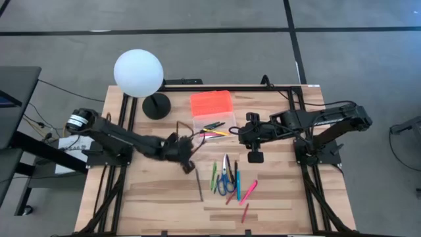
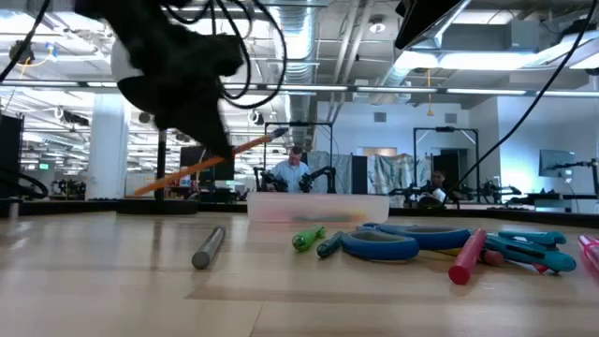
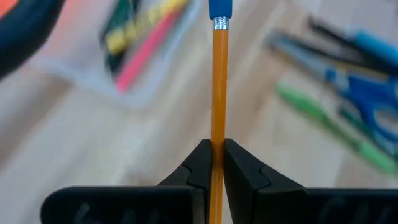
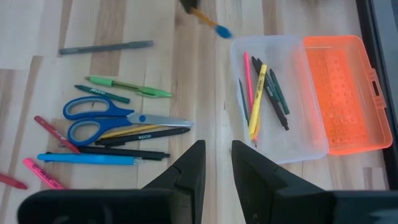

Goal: Pick & place school supplies into a supply box
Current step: Put the left orange pencil into the supply box

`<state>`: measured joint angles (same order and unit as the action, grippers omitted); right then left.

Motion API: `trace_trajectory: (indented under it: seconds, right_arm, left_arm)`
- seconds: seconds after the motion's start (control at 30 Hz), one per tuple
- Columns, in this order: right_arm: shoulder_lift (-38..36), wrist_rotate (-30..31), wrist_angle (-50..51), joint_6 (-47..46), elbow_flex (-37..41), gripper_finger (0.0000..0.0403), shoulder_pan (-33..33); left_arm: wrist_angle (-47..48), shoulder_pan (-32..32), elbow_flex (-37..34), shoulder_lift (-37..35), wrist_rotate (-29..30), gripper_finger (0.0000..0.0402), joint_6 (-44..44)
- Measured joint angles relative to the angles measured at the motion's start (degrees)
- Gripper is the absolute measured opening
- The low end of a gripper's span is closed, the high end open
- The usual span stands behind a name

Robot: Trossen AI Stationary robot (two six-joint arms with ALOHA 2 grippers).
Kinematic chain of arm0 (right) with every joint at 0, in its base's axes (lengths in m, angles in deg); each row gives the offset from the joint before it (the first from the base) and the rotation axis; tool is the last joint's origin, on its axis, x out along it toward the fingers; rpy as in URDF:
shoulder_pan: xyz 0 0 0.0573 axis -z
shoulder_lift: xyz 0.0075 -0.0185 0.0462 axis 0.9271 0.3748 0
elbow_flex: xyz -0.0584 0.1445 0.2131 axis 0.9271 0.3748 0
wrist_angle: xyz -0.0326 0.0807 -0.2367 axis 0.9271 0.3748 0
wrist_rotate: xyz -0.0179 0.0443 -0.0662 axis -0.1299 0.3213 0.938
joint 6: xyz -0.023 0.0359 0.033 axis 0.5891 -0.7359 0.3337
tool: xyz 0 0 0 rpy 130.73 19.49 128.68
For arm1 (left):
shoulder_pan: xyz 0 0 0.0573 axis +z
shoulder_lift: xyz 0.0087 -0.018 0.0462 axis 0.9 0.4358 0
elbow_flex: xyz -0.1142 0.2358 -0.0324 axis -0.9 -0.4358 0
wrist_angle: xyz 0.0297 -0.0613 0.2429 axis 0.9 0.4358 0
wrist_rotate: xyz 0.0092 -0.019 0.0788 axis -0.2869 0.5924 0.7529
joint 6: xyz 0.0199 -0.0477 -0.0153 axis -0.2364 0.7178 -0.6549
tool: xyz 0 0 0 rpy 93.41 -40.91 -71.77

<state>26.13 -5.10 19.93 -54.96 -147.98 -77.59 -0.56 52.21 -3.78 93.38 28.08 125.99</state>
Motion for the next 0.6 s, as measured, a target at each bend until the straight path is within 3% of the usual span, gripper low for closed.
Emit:
trace_trajectory:
  seconds: [0.33, 0.6]
  right_arm:
    - [0.00, 0.00, 0.00, -1.29, 0.00, 0.0072, 0.00]
    - [0.00, 0.02, -0.02, -3.04, 0.00, 0.0072, 0.00]
  left_arm:
    - [-16.20, 16.63, 0.04, 0.07, -5.55, 0.0018, -19.16]
    - [-20.36, 23.25, 2.57, 1.38, -11.00, 0.0018, -28.33]
